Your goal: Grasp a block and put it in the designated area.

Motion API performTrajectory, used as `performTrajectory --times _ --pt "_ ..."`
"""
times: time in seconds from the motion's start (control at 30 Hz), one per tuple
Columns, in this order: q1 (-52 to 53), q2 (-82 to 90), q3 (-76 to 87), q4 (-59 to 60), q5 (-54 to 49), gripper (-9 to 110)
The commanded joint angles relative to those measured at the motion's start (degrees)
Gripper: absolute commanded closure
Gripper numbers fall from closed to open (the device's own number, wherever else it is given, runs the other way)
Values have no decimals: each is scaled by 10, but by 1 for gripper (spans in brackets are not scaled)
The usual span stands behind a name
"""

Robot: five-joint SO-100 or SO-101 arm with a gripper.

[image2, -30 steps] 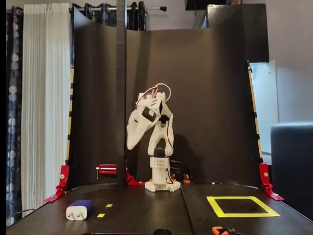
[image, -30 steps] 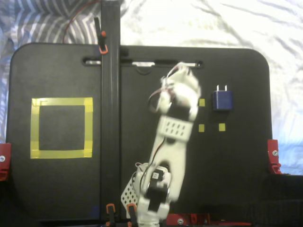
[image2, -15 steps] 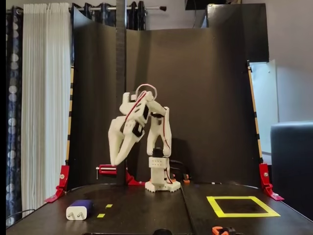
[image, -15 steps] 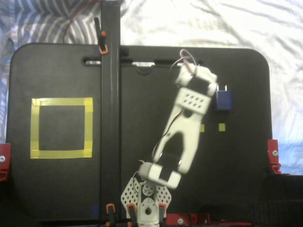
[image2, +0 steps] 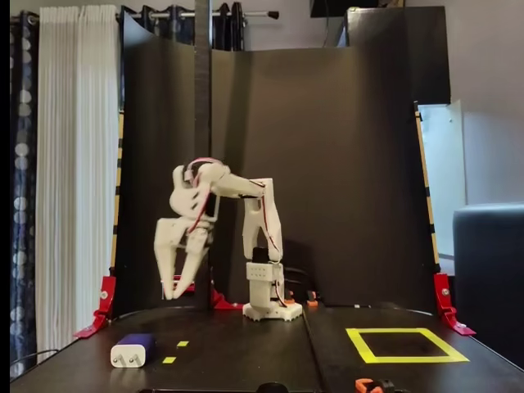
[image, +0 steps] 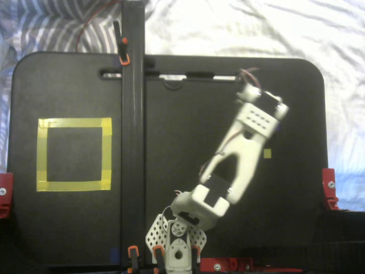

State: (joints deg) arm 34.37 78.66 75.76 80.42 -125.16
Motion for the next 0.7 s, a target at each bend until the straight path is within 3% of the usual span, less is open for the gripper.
performTrajectory --times 0.0,0.67 --pt "24 -8 -25 -23 -16 102" --pt "98 -159 -142 -48 -62 101"
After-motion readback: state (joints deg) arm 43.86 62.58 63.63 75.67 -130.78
